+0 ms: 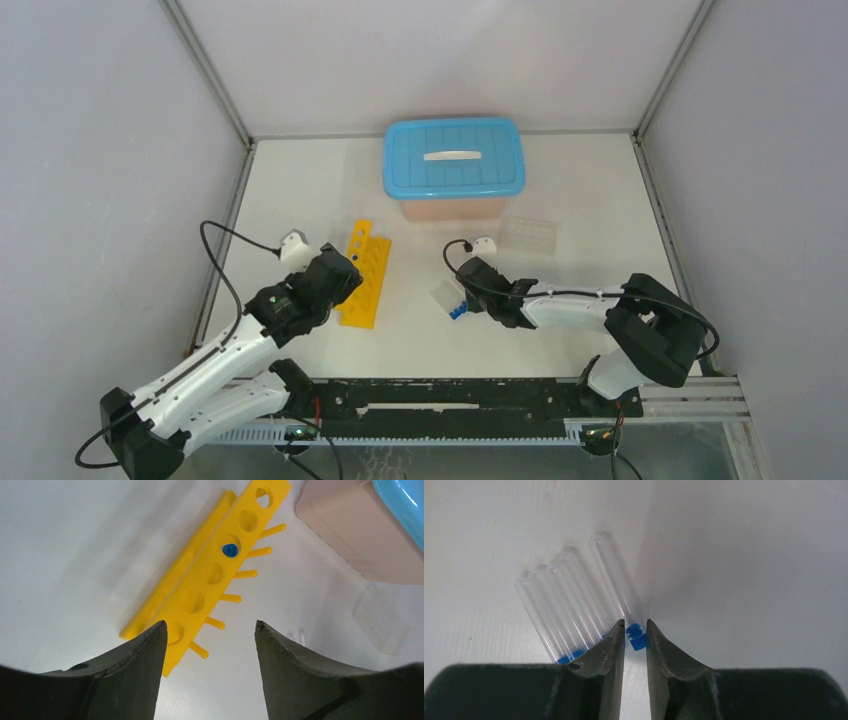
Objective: Organize the chemistry lab equipment
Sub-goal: Move the test tube rack to the center of the board.
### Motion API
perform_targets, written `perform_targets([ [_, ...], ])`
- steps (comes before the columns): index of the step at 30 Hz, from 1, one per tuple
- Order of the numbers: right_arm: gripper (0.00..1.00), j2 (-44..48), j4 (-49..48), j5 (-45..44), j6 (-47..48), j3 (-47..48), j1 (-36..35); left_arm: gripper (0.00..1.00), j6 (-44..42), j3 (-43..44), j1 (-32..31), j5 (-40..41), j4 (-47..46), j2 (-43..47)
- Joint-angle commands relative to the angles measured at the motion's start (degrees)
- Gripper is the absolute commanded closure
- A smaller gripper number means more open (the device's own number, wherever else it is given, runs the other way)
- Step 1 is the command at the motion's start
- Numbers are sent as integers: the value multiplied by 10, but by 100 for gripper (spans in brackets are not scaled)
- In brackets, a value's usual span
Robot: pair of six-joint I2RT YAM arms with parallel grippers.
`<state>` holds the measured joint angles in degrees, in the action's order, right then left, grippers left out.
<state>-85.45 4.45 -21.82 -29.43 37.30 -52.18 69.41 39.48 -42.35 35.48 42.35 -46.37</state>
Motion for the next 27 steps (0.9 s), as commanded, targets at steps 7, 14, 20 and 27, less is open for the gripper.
perform_targets([
  [7,71,8,-30,11,18,0,9,33,-80,35,-2,18,4,-47],
  [14,71,7,-31,17,25,0,12,33,-91,27,-2,19,-6,-77],
  [20,71,-1,-36,23,27,0,14,34,-92,26,-2,25,-10,-101],
  [27,71,-11,-39,29,28,-1,16,34,-105,22,-3,40,-21,-121],
])
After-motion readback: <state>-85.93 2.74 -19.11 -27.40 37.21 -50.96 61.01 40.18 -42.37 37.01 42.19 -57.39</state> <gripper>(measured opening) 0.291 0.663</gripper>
